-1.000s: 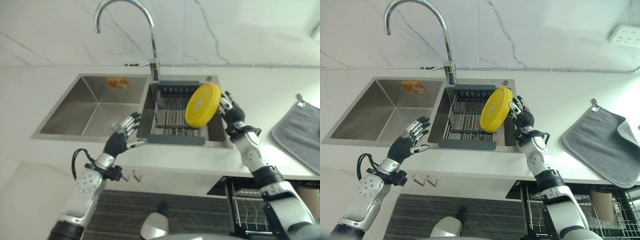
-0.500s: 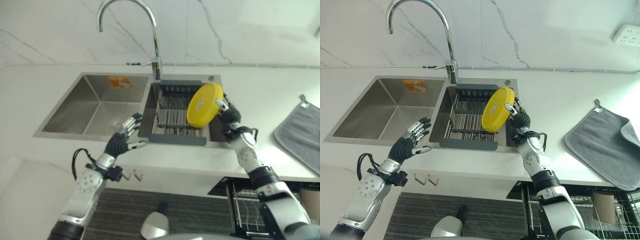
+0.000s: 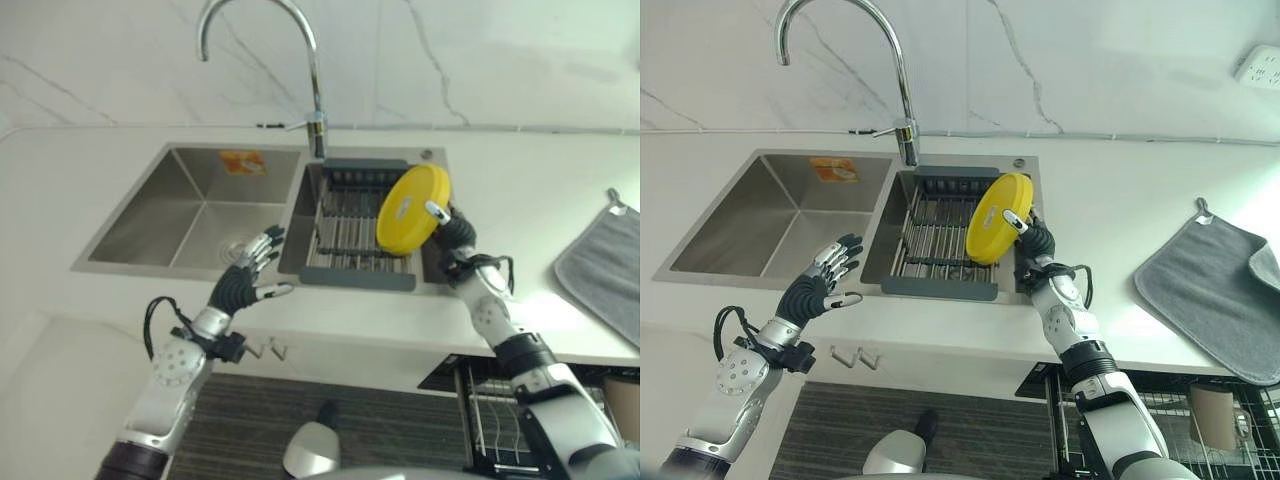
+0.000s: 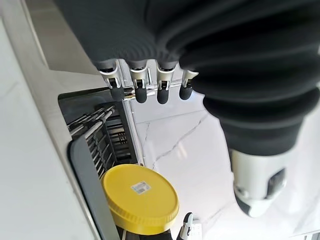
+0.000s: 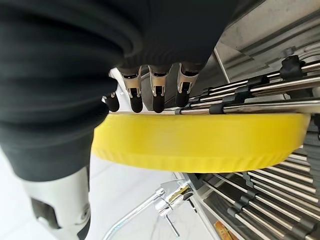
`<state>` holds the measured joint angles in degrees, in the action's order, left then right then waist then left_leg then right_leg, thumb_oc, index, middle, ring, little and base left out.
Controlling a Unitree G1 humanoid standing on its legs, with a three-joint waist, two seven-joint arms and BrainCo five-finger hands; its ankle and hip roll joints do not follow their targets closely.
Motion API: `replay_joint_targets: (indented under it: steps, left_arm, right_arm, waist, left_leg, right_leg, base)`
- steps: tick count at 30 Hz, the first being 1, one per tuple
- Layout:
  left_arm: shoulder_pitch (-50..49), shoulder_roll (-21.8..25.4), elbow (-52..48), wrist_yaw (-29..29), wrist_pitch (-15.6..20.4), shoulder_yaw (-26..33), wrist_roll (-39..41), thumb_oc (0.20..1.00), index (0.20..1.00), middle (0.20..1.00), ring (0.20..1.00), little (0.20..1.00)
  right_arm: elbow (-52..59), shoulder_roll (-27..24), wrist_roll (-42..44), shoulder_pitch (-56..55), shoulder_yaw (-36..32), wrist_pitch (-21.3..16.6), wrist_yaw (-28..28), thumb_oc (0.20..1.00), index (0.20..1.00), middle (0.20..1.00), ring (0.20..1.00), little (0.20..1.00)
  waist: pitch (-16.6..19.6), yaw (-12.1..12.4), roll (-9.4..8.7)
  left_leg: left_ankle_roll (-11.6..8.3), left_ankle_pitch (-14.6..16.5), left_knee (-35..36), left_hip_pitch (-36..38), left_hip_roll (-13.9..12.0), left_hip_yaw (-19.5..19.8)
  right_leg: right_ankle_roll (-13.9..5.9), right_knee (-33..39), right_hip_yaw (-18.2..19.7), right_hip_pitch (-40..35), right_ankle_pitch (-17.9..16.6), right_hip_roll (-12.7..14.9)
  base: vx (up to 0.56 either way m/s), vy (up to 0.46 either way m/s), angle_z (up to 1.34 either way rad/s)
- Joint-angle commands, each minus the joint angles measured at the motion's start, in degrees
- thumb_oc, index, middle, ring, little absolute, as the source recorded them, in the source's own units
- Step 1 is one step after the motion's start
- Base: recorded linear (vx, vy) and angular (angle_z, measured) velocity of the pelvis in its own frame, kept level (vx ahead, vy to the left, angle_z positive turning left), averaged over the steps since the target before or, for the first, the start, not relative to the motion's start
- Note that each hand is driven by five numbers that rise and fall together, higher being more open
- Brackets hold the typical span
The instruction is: Place the dishes in the dishwasher.
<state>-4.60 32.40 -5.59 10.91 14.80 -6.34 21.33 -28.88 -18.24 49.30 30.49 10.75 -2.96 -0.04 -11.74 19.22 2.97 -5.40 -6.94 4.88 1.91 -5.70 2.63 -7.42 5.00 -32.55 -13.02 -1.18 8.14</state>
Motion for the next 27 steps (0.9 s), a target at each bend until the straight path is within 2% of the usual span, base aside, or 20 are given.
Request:
replay_joint_targets:
  steps: [1,15,27]
  left_arm:
    - [0.03,1.24,-1.54,-0.62,3.98,-0.27,0.43,1.0,1.0,1.0,1.0,1.0]
    - [1.03,1.61,-0.47,-1.93,2.43,-0.81,0.07,1.0,1.0,1.0,1.0,1.0]
    - [1.44,1.16,0.89,0.45,0.33,-1.72,4.05,1.0,1.0,1.0,1.0,1.0]
  right_arm:
    - [1.58,-0.78,-2.69,3.63,1.09,-1.91,-1.21,1.0,1.0,1.0,1.0,1.0]
    - [-2.57,-1.98,-7.05,6.64,2.48,2.14,-6.24,1.0,1.0,1.0,1.0,1.0]
    - [-5.93,-3.54,-5.56,9.02,2.67,3.48,-4.85,1.0,1.0,1.0,1.0,1.0]
  waist:
    - [1.64,1.21,0.22]
    - [1.42,1.92,-0.05]
    - [1.25,2.79,-0.61]
  left_leg:
    - [0.96,3.57,-1.28,-2.76,0.35,-2.83]
    - [0.92,3.65,-1.72,-2.96,0.54,-2.27]
    - [1.02,3.6,-1.79,-3.12,0.69,-1.9]
  right_leg:
    - [3.71,-11.38,1.72,3.49,10.13,0.01]
    - [3.82,-11.82,1.32,3.26,10.28,0.01]
    - [3.84,-11.83,0.75,3.0,10.19,-0.01]
  base:
    - [0.0,0.0,0.0]
    - [0.0,0.001,0.0]
    - [0.0,0.001,0.03]
